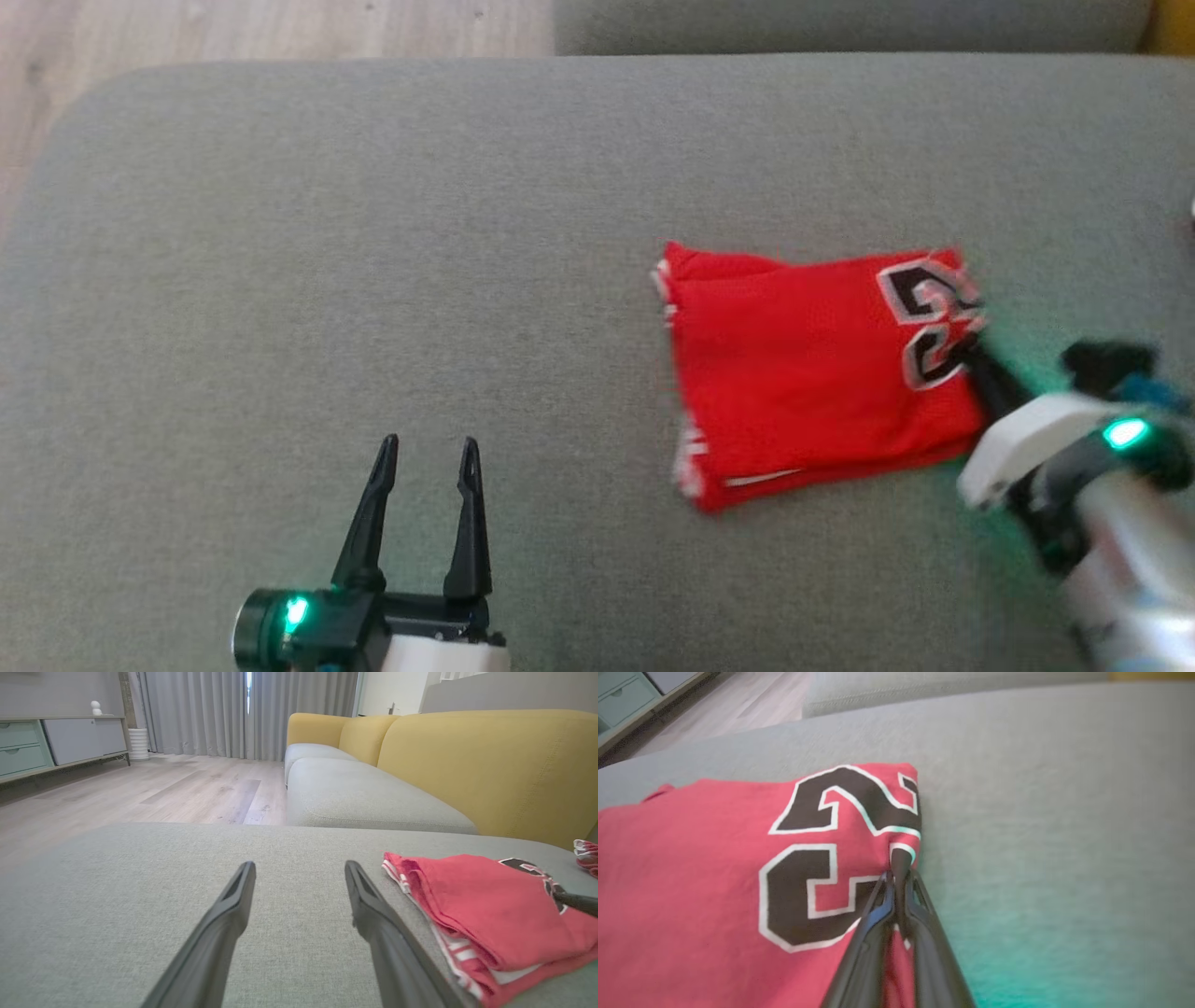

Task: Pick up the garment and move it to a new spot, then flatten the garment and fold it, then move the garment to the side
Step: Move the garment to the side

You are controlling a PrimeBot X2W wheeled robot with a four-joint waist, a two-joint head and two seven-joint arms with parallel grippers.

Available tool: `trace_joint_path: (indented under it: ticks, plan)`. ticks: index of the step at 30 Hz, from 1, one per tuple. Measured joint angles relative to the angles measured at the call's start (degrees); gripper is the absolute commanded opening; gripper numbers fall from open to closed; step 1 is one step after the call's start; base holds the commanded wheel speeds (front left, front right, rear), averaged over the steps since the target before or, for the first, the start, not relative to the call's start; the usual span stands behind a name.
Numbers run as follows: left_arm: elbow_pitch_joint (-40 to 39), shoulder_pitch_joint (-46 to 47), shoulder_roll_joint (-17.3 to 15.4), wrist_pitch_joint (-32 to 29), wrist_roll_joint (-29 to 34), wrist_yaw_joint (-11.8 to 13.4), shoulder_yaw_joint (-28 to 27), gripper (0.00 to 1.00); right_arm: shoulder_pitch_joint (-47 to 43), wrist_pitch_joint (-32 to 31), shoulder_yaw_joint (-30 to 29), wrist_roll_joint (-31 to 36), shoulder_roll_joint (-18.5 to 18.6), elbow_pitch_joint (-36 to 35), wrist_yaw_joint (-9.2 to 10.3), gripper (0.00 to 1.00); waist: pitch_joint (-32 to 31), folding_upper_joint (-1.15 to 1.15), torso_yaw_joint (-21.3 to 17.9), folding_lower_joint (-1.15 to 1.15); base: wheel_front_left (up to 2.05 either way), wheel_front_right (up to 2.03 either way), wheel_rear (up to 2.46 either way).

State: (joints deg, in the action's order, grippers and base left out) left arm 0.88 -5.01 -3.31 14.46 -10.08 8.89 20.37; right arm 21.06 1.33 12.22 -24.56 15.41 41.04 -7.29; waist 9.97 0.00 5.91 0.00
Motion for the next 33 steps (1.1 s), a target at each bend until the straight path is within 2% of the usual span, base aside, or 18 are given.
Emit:
trace_joint_path:
  ticks: [8,14,19,23,24,25,26,29,33]
  plan:
    - [-0.92,3.99,0.02,-0.01,0.07,1.38,0.16,1.00,7.86,-2.64,-3.69,3.45,13.34,-6.44,0.00,0.00,4.19,0.00,-3.39,0.01,0.00,0.00,0.00]
    - [-1.37,7.30,0.05,0.00,-0.02,1.72,0.54,1.00,8.33,-7.58,-8.79,3.98,22.34,-11.85,0.00,0.00,8.06,0.00,-5.39,0.01,0.00,0.00,0.00]
    - [-1.41,9.34,0.08,0.00,-0.55,1.76,0.53,1.00,8.09,-11.31,-14.40,5.52,26.02,-16.97,0.00,0.00,10.27,0.00,-6.23,0.01,0.00,0.00,0.00]
    - [-1.37,10.72,0.10,0.00,-0.64,1.74,0.75,1.00,6.14,-14.12,-19.49,8.02,26.84,-20.06,0.00,0.00,11.61,0.00,-6.50,0.01,0.00,0.00,0.00]
    - [-1.26,10.94,0.11,0.00,-0.65,1.71,0.82,1.00,5.37,-14.67,-20.47,9.25,26.81,-20.65,0.00,0.08,11.67,0.00,-6.40,0.01,0.00,0.00,0.00]
    - [-1.14,11.06,0.12,0.00,-0.71,1.70,0.86,1.00,4.68,-15.16,-21.32,10.45,26.62,-21.13,0.00,0.57,11.56,0.00,-6.30,0.01,0.00,0.00,0.00]
    - [-1.03,11.12,0.12,0.00,-0.99,1.69,0.86,1.00,4.14,-15.53,-22.16,11.60,26.03,-21.71,0.00,1.00,11.32,0.00,-6.20,0.00,0.00,0.00,0.00]
    - [-0.56,11.09,0.13,0.00,-1.20,1.64,0.85,1.00,3.04,-15.40,-23.29,15.63,22.60,-23.85,0.00,1.00,10.02,0.00,-5.90,0.00,0.00,0.00,0.00]
    - [0.34,10.20,0.18,0.00,-1.18,1.12,0.30,1.00,0.64,-12.93,-22.53,22.80,15.80,-26.96,0.00,1.00,7.05,0.00,-5.52,-0.01,0.00,0.00,0.00]
